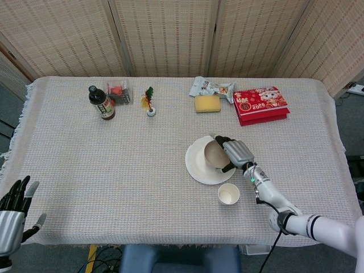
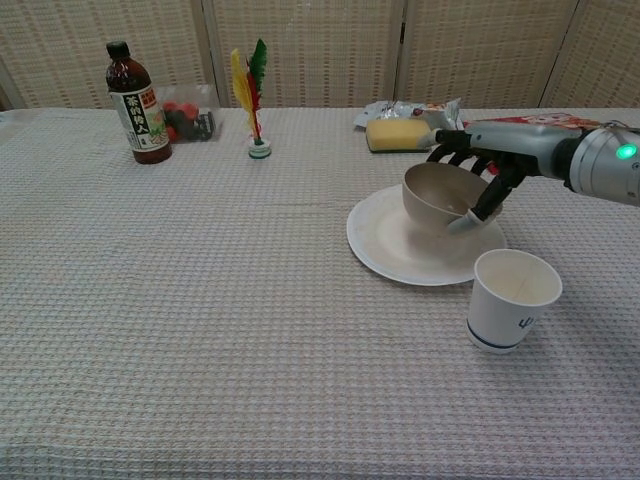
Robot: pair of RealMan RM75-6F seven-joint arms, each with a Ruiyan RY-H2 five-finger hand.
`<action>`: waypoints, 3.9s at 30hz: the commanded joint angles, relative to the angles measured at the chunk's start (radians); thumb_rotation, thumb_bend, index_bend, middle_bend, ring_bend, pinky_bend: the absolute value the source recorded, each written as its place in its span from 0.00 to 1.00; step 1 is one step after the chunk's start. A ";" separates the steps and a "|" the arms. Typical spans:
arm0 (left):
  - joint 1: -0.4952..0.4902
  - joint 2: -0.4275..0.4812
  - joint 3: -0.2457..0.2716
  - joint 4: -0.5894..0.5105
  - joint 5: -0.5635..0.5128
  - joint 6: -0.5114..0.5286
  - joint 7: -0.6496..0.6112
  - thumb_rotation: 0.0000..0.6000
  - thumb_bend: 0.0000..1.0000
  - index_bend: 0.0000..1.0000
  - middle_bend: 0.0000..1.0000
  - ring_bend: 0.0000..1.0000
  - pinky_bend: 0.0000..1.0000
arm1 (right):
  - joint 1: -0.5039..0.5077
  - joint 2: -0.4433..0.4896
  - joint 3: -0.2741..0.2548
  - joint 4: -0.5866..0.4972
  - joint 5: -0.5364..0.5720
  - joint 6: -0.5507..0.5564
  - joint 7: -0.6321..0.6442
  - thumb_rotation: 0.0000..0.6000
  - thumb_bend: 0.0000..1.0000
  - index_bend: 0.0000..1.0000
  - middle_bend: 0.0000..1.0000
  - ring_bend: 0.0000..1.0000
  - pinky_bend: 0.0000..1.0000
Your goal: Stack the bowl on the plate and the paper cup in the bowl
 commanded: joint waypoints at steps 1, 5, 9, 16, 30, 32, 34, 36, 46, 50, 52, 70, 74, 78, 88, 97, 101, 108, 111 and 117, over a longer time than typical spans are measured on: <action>0.005 0.007 0.001 -0.001 0.003 0.011 -0.013 1.00 0.31 0.00 0.00 0.00 0.26 | 0.019 -0.035 0.004 0.028 0.018 -0.001 -0.017 1.00 0.18 0.00 0.12 0.20 0.38; 0.012 0.016 0.000 0.000 0.005 0.026 -0.031 1.00 0.31 0.00 0.00 0.00 0.26 | 0.036 -0.071 0.004 0.057 0.035 -0.003 -0.037 1.00 0.16 0.00 0.12 0.20 0.38; 0.015 0.020 0.000 0.001 0.007 0.033 -0.042 1.00 0.31 0.00 0.00 0.00 0.26 | 0.045 -0.080 0.006 0.058 0.046 -0.017 -0.036 1.00 0.09 0.00 0.07 0.18 0.36; 0.016 0.021 -0.001 0.002 0.006 0.032 -0.043 1.00 0.31 0.00 0.00 0.00 0.26 | 0.058 -0.032 -0.004 0.016 0.068 -0.050 -0.059 1.00 0.03 0.00 0.00 0.02 0.15; 0.013 0.012 -0.007 0.004 -0.004 0.020 -0.023 1.00 0.31 0.00 0.00 0.00 0.26 | 0.016 0.244 -0.027 -0.284 0.031 -0.007 -0.093 1.00 0.03 0.00 0.00 0.00 0.00; 0.011 0.009 -0.008 0.004 -0.008 0.014 -0.016 1.00 0.31 0.00 0.00 0.00 0.26 | -0.006 0.299 -0.029 -0.349 -0.004 0.015 -0.081 1.00 0.03 0.00 0.00 0.00 0.00; 0.009 0.004 -0.008 0.003 -0.009 0.007 -0.005 1.00 0.31 0.00 0.00 0.00 0.26 | -0.028 0.362 -0.031 -0.412 -0.046 0.035 -0.067 1.00 0.03 0.00 0.00 0.00 0.00; 0.006 -0.002 -0.006 0.001 -0.006 0.001 0.009 1.00 0.31 0.00 0.00 0.00 0.26 | -0.046 0.419 -0.036 -0.466 -0.079 0.041 -0.047 1.00 0.03 0.00 0.00 0.00 0.00; -0.011 -0.024 -0.006 0.007 -0.007 -0.034 0.050 1.00 0.31 0.00 0.00 0.00 0.26 | -0.083 0.558 -0.116 -0.587 -0.267 -0.054 0.038 1.00 0.03 0.00 0.00 0.00 0.00; -0.016 -0.029 -0.003 0.007 -0.001 -0.043 0.058 1.00 0.31 0.00 0.00 0.00 0.26 | -0.082 0.549 -0.140 -0.589 -0.287 -0.077 0.037 1.00 0.03 0.00 0.00 0.00 0.00; -0.016 -0.030 -0.001 0.007 0.004 -0.040 0.062 1.00 0.31 0.00 0.00 0.00 0.26 | -0.076 0.542 -0.150 -0.583 -0.289 -0.090 0.023 1.00 0.03 0.00 0.00 0.00 0.00; -0.010 -0.020 0.000 0.003 0.007 -0.020 0.041 1.00 0.31 0.00 0.00 0.00 0.26 | -0.040 0.410 -0.186 -0.500 -0.196 -0.104 -0.084 1.00 0.08 0.17 0.00 0.00 0.00; -0.008 -0.017 0.000 0.003 0.006 -0.016 0.037 1.00 0.31 0.00 0.00 0.00 0.26 | -0.035 0.383 -0.191 -0.484 -0.174 -0.087 -0.117 1.00 0.10 0.22 0.00 0.00 0.00; -0.006 -0.015 0.000 0.002 0.007 -0.011 0.034 1.00 0.31 0.00 0.00 0.00 0.26 | -0.030 0.366 -0.197 -0.469 -0.149 -0.078 -0.143 1.00 0.11 0.24 0.00 0.00 0.00; -0.004 -0.015 0.001 0.002 0.007 -0.010 0.035 1.00 0.31 0.00 0.00 0.00 0.26 | -0.028 0.352 -0.200 -0.455 -0.123 -0.048 -0.165 1.00 0.15 0.26 0.00 0.00 0.00; -0.002 -0.014 0.002 0.000 0.010 -0.005 0.034 1.00 0.31 0.00 0.00 0.00 0.26 | -0.038 0.332 -0.204 -0.447 -0.125 -0.005 -0.188 1.00 0.21 0.37 0.02 0.00 0.00; -0.001 -0.014 0.000 0.002 0.009 -0.003 0.032 1.00 0.31 0.00 0.00 0.00 0.26 | -0.044 0.344 -0.193 -0.463 -0.126 0.022 -0.183 1.00 0.23 0.41 0.03 0.00 0.00; -0.004 -0.018 -0.001 0.002 0.005 -0.012 0.039 1.00 0.31 0.00 0.00 0.00 0.26 | -0.061 0.410 -0.131 -0.526 -0.154 0.102 -0.125 1.00 0.23 0.41 0.05 0.00 0.00; -0.007 -0.021 0.001 0.002 0.005 -0.020 0.045 1.00 0.31 0.00 0.00 0.00 0.26 | -0.057 0.414 -0.094 -0.534 -0.146 0.128 -0.100 1.00 0.22 0.41 0.05 0.00 0.00; -0.008 -0.018 -0.001 0.002 0.003 -0.018 0.038 1.00 0.31 0.00 0.00 0.00 0.26 | -0.019 0.358 -0.043 -0.477 -0.076 0.157 -0.159 1.00 0.21 0.41 0.06 0.00 0.00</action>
